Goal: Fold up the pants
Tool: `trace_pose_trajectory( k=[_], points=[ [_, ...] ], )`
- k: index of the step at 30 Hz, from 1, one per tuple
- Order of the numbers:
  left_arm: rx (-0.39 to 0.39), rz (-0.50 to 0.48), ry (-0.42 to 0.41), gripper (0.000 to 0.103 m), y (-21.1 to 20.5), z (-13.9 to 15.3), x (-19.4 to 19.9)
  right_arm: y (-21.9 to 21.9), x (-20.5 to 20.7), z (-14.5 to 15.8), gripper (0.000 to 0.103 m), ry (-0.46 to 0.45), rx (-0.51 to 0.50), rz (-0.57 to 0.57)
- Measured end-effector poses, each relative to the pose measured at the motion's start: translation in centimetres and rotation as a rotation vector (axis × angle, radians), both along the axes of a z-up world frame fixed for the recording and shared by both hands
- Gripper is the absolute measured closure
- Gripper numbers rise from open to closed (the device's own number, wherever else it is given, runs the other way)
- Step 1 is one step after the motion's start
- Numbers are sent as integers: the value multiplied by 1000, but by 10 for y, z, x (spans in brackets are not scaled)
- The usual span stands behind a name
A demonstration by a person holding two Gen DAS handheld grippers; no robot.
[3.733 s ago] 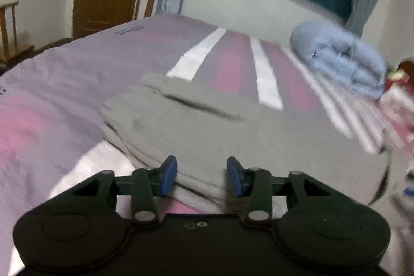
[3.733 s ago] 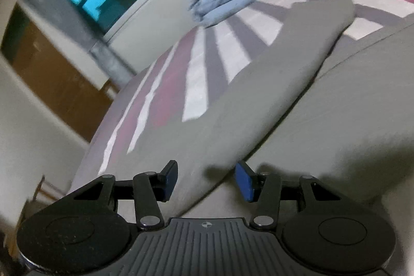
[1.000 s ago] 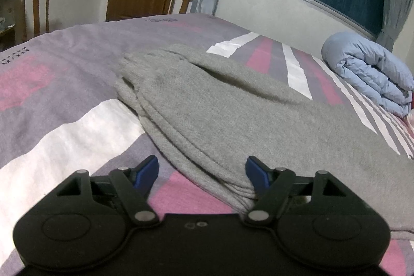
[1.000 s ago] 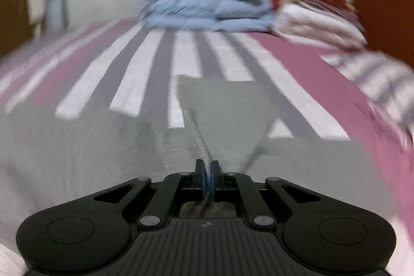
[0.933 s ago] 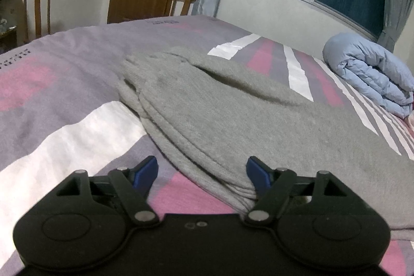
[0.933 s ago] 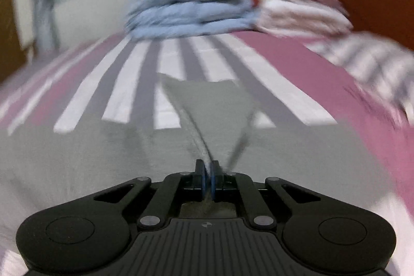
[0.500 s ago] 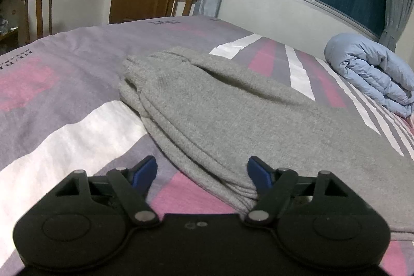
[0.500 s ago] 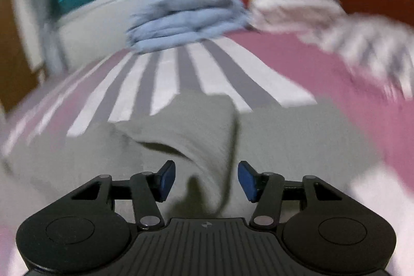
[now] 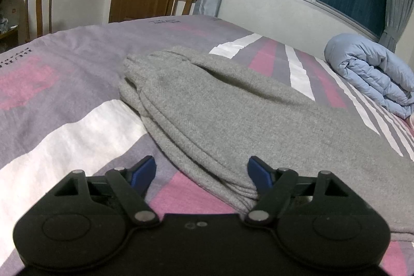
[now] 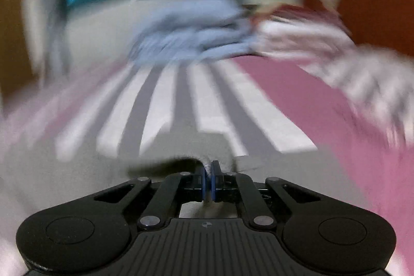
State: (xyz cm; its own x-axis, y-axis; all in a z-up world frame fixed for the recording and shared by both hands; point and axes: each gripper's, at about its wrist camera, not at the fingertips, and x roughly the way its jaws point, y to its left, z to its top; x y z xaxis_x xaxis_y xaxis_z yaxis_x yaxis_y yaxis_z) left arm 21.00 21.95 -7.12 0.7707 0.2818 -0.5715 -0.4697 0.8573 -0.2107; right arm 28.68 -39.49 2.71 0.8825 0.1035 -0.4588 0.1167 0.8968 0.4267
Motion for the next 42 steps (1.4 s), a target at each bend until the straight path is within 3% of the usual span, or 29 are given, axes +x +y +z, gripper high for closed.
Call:
trace_pose_trajectory(
  k=[2, 4, 5, 6, 8, 11, 14, 16, 22, 23, 25, 26, 29, 30, 33, 35, 42],
  points=[
    [1, -1, 0, 31, 0, 0, 0, -43, -16, -22, 98, 29, 295, -119],
    [2, 0, 1, 31, -1, 0, 0, -74, -18, -73, 98, 182, 573, -191],
    [2, 0, 1, 31, -1, 0, 0, -83, -21, -95, 99, 214, 654, -209],
    [2, 0, 0, 31, -1, 0, -1, -89, -26, -106, 99, 173, 714, -192],
    [1, 0, -2, 31, -1, -1, -1, -86, -26, -97, 97, 164, 623, -152],
    [1, 1, -1, 30, -1, -1, -1, -74, -21, -69, 80, 129, 386, -117],
    [2, 1, 0, 30, -2, 0, 0, -46, -17, -45, 36, 98, 101, -90],
    [2, 1, 0, 30, -1, 0, 0, -24, -16, -35, 35, 67, -75, -46],
    [5, 1, 2, 30, -2, 0, 0, 31, -21, -33, 35, 6, -417, 101],
    [5, 1, 2, 30, -1, 0, 0, 36, -20, -35, 39, 0, -457, 118],
    [5, 1, 2, 30, -1, 0, 0, 43, -19, -41, 66, -21, -500, 140],
    [6, 1, 2, 30, -2, 0, 0, 38, -18, -42, 93, -12, -433, 127],
    [6, 0, 2, 30, -2, 0, 0, -29, -20, -48, 96, -9, 29, -56],
    [7, -1, 3, 30, -1, 0, 0, -51, -21, -65, 96, 22, 186, -117],
    [5, -1, 3, 30, -1, 0, 0, -87, -21, -120, 97, 155, 511, -213],
    [3, -1, 3, 30, -1, -1, 0, -94, -27, -134, 97, 128, 592, -200],
    [1, 0, 2, 30, -1, -1, 0, -101, -21, -145, 96, 114, 644, -188]
  ],
)
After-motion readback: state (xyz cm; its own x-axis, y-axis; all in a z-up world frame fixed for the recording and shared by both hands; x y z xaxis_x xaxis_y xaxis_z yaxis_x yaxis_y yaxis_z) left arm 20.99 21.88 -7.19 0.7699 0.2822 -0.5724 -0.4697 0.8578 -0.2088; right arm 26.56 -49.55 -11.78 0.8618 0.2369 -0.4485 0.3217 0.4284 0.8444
